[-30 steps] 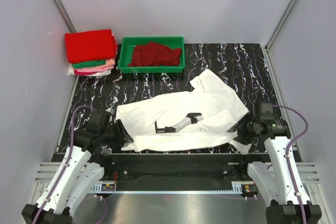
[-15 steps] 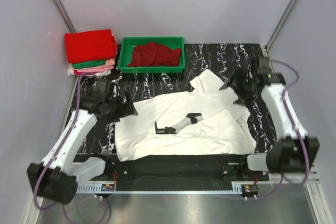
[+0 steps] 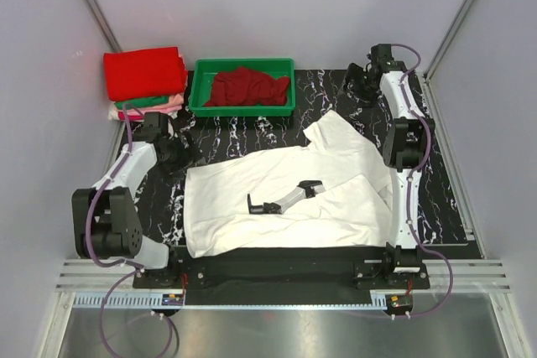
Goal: Fold and stack the t-shirts
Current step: Fold the tshirt
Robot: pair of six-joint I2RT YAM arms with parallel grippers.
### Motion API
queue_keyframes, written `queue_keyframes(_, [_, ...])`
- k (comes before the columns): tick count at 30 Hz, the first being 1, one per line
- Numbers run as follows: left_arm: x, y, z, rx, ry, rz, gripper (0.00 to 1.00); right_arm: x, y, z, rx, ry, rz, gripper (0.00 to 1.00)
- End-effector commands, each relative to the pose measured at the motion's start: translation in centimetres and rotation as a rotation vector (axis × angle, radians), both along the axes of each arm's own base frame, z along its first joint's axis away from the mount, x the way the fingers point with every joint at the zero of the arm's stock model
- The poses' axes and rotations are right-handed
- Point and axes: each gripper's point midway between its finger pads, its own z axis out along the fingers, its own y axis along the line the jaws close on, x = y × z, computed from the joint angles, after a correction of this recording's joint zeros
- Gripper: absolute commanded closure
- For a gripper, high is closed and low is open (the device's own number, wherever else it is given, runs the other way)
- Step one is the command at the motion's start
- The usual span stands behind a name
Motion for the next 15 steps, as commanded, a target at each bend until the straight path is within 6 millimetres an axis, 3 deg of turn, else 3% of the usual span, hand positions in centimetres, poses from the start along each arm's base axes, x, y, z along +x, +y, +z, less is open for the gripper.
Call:
queue_keyframes(1, [3.7, 0.6, 1.8, -0.016, -0.131, -0.002, 0.07, 1.2, 0.8, -0.3, 0.029, -0.033, 0.069, 0.07])
queue_keyframes(6, [3.9, 1.7, -0.1, -0.007, -0.104, 0.027, 0.08, 1.6, 2.2, -4.3, 0.104, -0.005, 0.109, 0.14])
queue_keyframes(8, [3.8, 1.9, -1.1, -0.015, -0.082, 0.038, 0.08, 0.8, 3.8, -5.7, 0.119, 0.024, 0.152, 0.16])
queue_keyframes(11, [3.8, 2.3, -2.1, -0.013, -0.067, 0.052, 0.08, -0.3, 5.4, -6.9, 0.119, 0.057, 0.187, 0.21])
queue_keyframes(13, [3.9, 2.2, -2.6, -0.024, -0.058, 0.053, 0.09, -1.3, 5.6, -8.3, 0.113, 0.101, 0.174, 0.29])
queue_keyframes(15, [3.9, 2.1, -3.2, -0.032, -0.051, 0.055, 0.09, -1.2, 5.7, -7.7, 0.114, 0.079, 0.170, 0.34])
